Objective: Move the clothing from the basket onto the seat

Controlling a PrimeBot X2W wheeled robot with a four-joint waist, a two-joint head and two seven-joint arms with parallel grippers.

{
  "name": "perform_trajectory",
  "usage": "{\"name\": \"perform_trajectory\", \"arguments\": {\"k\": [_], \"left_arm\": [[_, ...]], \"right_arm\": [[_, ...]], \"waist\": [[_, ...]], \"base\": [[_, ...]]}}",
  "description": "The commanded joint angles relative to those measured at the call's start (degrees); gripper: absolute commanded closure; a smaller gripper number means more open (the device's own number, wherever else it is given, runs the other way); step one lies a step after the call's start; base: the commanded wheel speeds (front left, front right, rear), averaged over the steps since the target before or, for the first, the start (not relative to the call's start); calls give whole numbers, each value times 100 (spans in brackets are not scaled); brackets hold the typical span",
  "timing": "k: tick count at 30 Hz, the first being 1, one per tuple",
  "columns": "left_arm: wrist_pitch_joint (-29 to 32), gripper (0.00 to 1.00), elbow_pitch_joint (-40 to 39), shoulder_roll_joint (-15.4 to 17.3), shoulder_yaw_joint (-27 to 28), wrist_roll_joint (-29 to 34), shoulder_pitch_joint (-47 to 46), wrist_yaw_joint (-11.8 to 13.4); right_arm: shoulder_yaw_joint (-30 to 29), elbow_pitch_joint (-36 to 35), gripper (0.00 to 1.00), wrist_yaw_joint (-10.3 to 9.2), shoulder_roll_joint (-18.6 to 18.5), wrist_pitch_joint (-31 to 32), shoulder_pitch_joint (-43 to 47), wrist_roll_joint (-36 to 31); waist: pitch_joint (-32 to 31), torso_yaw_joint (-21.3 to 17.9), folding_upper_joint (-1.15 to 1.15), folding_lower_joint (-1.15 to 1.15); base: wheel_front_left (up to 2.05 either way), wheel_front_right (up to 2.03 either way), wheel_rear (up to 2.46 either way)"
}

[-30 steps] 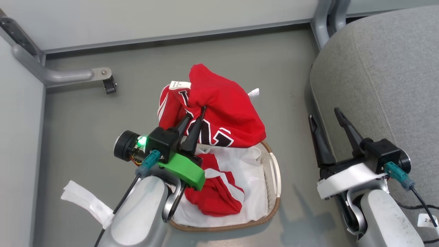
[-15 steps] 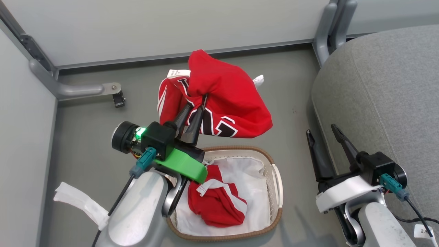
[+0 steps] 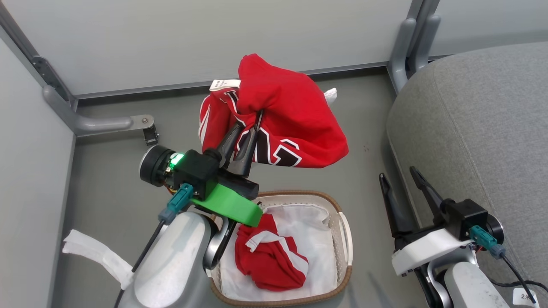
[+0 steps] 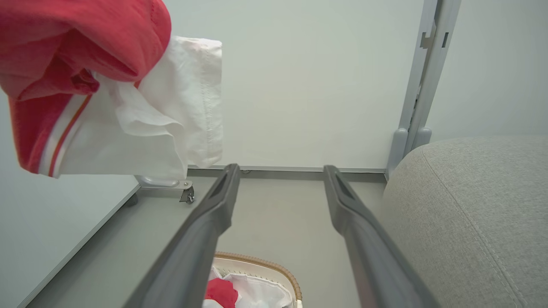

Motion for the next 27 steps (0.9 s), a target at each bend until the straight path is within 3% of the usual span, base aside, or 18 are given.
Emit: {"name": "perform_trajectory", "arguments": {"k": [1,11,27], "left_arm": [[-3,100,-30,22,6,29,104,-24],[-3,100,30,22,-12,-44,128,-20],[-3,100,153,22,-56,-155,121,-21]], "right_arm": [[5,16,0,-2,-23,-25,35,-1],[289,-319,0,-2,-91,-25,-129,-64],[1466,-1140,0,-2,-500,-19,-706,-338]], "waist": [[5,-10,0,0],[77,-34,0,0],[162,-10,0,0]], "base": [[0,0,0],[0,0,0],[0,0,0]]}}
